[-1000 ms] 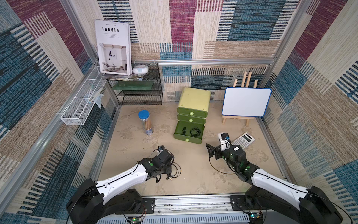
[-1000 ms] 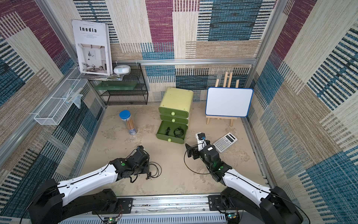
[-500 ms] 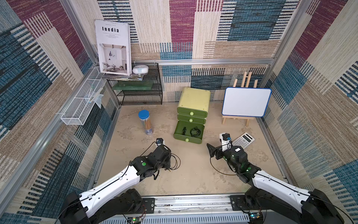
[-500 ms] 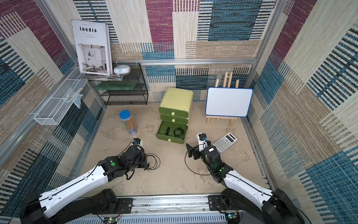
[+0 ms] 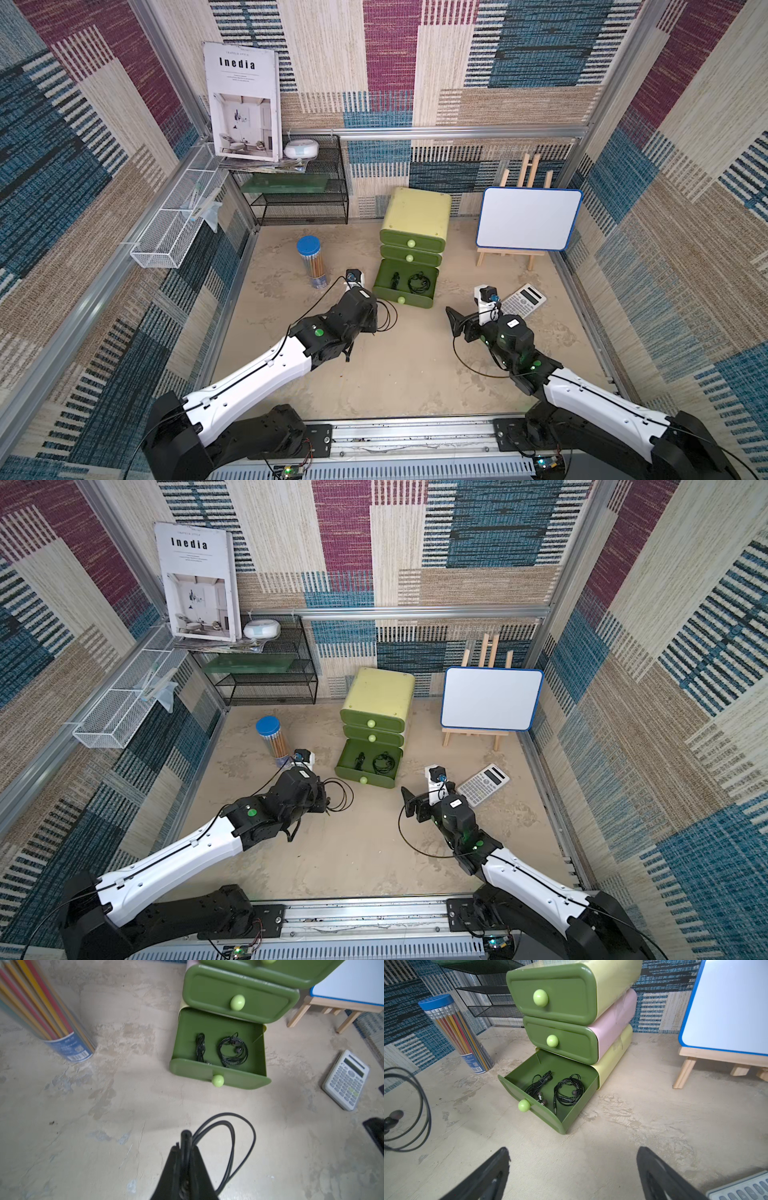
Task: Place the wired earphones into the drawer by color
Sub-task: Pick up the wired earphones from the center of the board, then place the wired earphones in the drawer.
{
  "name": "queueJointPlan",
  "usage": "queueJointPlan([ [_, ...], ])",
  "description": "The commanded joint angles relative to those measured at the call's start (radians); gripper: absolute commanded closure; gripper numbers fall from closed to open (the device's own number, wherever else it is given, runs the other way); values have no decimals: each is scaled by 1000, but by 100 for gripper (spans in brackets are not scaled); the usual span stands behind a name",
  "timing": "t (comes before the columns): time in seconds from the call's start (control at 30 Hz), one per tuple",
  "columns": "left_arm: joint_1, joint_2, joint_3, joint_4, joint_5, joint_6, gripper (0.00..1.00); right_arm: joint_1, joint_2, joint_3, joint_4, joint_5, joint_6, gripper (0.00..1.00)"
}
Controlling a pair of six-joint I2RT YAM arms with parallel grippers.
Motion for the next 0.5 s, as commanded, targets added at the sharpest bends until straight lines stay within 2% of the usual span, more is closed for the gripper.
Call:
queueJointPlan([
  [0.0, 20, 61, 46, 139, 13, 92, 100, 0, -13, -5, 28, 23, -4, 1],
  [0.23, 80, 236, 130, 298, 99, 173, 100, 0, -40, -17, 30, 45, -8, 1],
  [0.47, 120, 362, 183, 427, 124, 213, 100, 0, -62, -28, 36, 56, -14, 2],
])
